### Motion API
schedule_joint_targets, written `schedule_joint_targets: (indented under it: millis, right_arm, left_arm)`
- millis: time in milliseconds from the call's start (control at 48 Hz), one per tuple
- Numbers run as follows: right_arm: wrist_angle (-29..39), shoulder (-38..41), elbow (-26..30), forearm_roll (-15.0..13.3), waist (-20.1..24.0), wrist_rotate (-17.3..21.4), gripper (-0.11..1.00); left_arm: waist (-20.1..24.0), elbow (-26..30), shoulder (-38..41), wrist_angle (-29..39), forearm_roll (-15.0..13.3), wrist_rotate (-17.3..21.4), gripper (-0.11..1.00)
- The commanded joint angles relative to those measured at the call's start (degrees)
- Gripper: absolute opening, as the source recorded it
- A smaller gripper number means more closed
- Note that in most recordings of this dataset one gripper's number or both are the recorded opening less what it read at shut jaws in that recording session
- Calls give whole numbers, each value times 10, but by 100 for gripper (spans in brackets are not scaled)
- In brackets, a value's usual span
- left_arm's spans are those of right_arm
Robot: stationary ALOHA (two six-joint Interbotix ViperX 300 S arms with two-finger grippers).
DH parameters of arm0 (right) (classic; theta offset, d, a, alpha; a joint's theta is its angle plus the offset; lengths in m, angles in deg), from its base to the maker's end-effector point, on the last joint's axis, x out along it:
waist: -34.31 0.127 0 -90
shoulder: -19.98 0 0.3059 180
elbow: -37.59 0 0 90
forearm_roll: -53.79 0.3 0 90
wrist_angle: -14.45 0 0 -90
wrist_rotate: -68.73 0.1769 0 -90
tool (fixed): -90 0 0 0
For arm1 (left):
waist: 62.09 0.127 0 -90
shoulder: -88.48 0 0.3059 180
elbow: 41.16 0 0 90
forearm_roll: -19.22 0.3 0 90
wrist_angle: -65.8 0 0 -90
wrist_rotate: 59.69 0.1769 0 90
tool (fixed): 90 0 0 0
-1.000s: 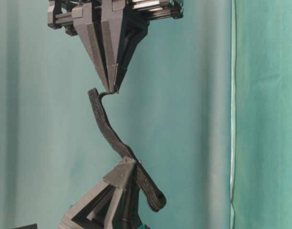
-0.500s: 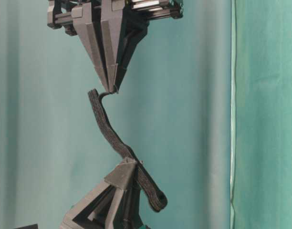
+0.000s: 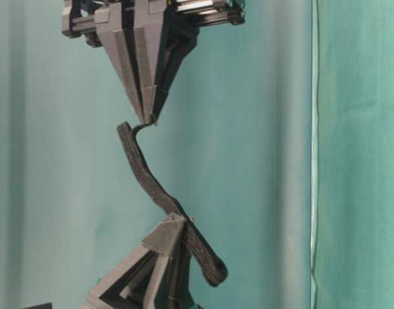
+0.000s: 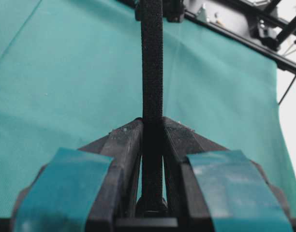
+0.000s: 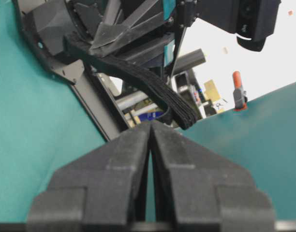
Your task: Peel off the Velcro with your right arm.
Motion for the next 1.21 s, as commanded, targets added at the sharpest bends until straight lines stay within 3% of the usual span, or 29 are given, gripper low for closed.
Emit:
schedule_joint_targets:
  millis: [0, 479, 771, 1188]
  right_arm:
    - [-3, -18, 2, 2, 1, 1, -9]
    - [4, -33, -8, 3, 2, 3, -8]
    - [1, -33, -7, 4, 1, 2, 10]
    - [0, -15, 8, 3, 2, 1, 9]
  left_arm:
    - [1, 3, -11, -6, 0, 0, 10]
    - [1, 3, -11, -6, 0, 0, 10]
    - [1, 4, -11, -6, 0, 0, 10]
    - [2, 2, -11, -14, 0, 1, 10]
